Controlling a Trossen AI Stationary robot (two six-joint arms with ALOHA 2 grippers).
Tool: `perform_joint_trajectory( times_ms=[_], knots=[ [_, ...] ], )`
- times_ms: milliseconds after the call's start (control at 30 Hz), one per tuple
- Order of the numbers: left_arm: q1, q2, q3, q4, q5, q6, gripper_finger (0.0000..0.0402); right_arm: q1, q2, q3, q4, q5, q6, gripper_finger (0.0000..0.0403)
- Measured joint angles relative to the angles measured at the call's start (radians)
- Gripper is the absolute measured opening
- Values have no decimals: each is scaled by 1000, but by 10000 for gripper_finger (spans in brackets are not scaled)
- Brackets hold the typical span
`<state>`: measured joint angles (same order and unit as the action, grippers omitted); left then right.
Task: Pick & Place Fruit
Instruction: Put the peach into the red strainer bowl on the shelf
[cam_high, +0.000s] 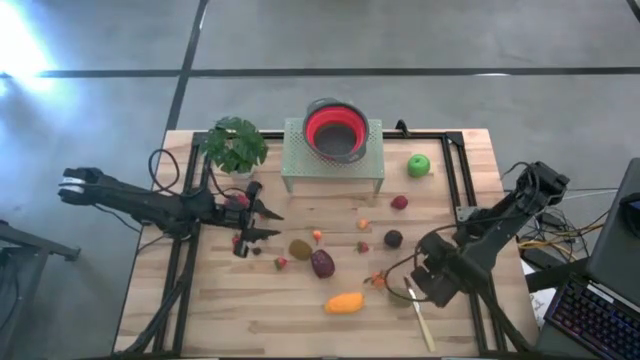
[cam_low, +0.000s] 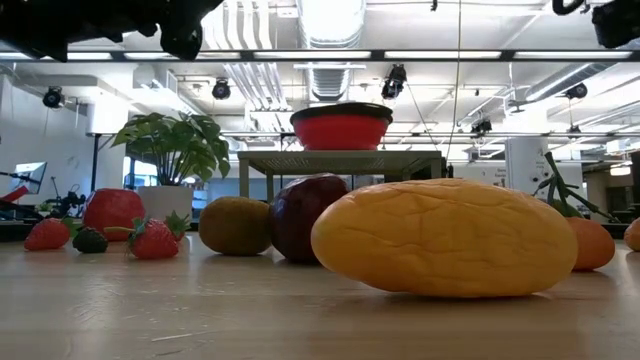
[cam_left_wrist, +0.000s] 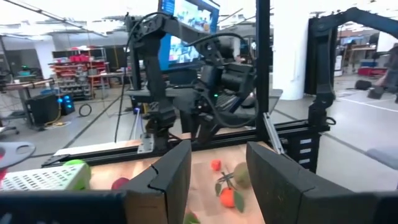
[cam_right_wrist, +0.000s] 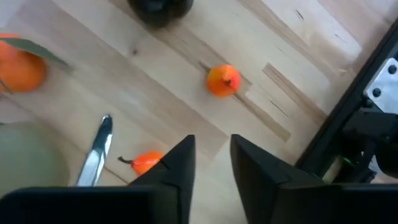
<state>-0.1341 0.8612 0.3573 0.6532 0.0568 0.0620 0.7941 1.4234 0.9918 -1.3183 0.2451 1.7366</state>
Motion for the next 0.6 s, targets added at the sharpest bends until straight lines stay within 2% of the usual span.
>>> perform_joint_trajectory(
  times_ms=[167,300,400,600],
  knots=[
    [0,2,-2,-12,4,-7,161,-14,-48,-54,28,12,0,159],
    [0,12,-2,-14,4,-12,161,-22,-73,-94,56,33,0,182],
    [0,21,-2,-15,4,-13,161,-23,-89,-131,89,69,0,189],
    [0,28,-2,-14,4,-12,161,-33,-107,-225,157,73,15,187]
  ],
)
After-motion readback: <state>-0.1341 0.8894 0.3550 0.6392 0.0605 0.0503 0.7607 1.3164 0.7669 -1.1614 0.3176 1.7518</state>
